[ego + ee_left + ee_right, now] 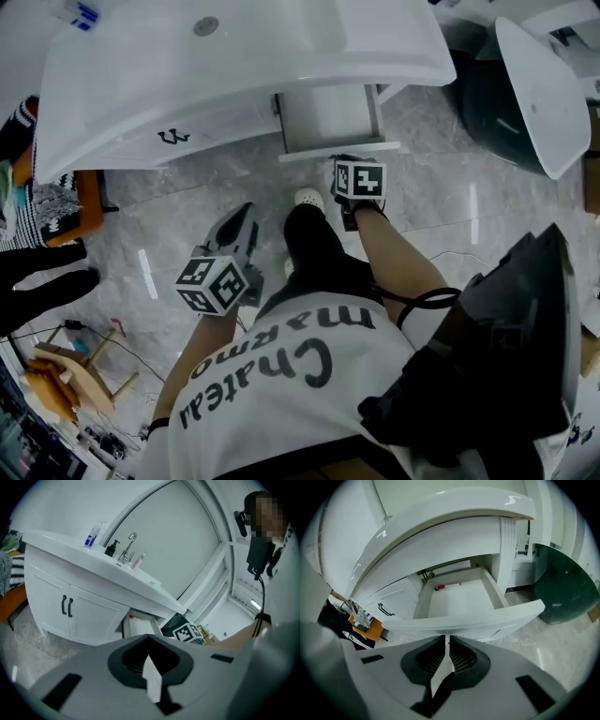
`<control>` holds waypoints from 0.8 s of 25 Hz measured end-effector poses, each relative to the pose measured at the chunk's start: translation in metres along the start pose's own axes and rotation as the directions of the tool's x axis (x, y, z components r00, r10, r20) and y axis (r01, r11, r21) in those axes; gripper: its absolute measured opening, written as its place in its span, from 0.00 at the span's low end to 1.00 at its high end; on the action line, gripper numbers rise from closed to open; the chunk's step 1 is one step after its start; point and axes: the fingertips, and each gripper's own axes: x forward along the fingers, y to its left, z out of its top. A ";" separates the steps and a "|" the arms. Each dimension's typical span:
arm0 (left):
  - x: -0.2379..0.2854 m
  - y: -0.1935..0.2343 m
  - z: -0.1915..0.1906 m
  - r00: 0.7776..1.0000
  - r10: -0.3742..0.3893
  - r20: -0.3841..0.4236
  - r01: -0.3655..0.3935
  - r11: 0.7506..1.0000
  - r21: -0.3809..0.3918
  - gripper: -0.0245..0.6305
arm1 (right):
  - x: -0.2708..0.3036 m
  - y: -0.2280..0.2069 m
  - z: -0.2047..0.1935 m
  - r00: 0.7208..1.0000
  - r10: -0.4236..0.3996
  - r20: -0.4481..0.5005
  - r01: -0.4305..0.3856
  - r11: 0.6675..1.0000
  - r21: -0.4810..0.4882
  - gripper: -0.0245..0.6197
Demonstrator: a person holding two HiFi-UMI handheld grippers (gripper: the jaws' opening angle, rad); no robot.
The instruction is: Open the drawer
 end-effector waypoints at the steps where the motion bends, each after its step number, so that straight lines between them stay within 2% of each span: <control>1: -0.002 -0.003 0.003 1.000 -0.006 0.005 0.006 1.000 0.006 0.03 | -0.006 0.002 -0.001 1.000 0.011 -0.005 -0.011 1.000 0.018 0.09; 5: -0.012 -0.012 0.007 1.000 -0.012 0.006 0.012 1.000 0.013 0.03 | -0.035 0.015 -0.010 0.999 0.040 -0.034 -0.039 0.999 0.014 0.06; 10: -0.014 -0.030 0.013 0.998 -0.065 0.012 0.065 0.998 0.023 0.03 | -0.085 0.023 0.011 0.990 0.107 0.090 -0.108 0.994 0.001 0.05; 15: -0.036 -0.048 0.031 0.992 -0.113 0.054 0.113 0.994 0.015 0.03 | -0.158 0.037 0.035 0.950 0.176 0.259 -0.170 0.984 -0.045 0.05; 18: -0.049 -0.062 0.053 0.981 -0.163 0.105 0.166 0.986 -0.019 0.03 | -0.202 0.043 0.051 0.916 0.184 0.356 -0.158 0.982 -0.102 0.05; 20: -0.059 -0.074 0.067 0.972 -0.197 0.131 0.199 0.980 -0.007 0.03 | -0.228 0.047 0.059 0.896 0.181 0.406 -0.135 0.981 -0.140 0.05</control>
